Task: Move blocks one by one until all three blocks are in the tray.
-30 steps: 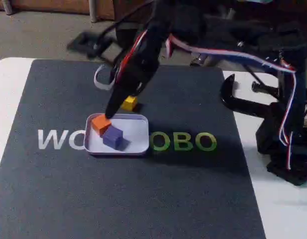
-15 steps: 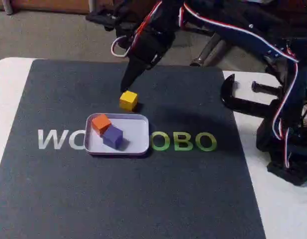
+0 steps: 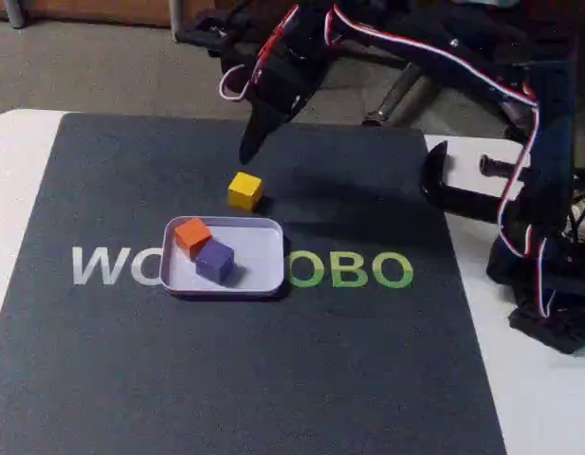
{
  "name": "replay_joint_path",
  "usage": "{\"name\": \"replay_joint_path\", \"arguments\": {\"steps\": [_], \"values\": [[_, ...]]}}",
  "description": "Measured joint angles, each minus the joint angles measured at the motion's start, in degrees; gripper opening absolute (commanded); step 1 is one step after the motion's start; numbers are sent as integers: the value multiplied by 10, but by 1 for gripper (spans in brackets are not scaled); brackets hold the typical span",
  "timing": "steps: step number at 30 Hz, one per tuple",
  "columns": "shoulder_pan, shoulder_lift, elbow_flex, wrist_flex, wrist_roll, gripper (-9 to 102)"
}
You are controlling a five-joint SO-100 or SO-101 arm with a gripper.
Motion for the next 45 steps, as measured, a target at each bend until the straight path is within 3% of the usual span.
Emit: {"name": "replay_joint_path", "arguments": {"steps": [45], "values": [[-29, -104, 0, -55, -57, 20]]}}
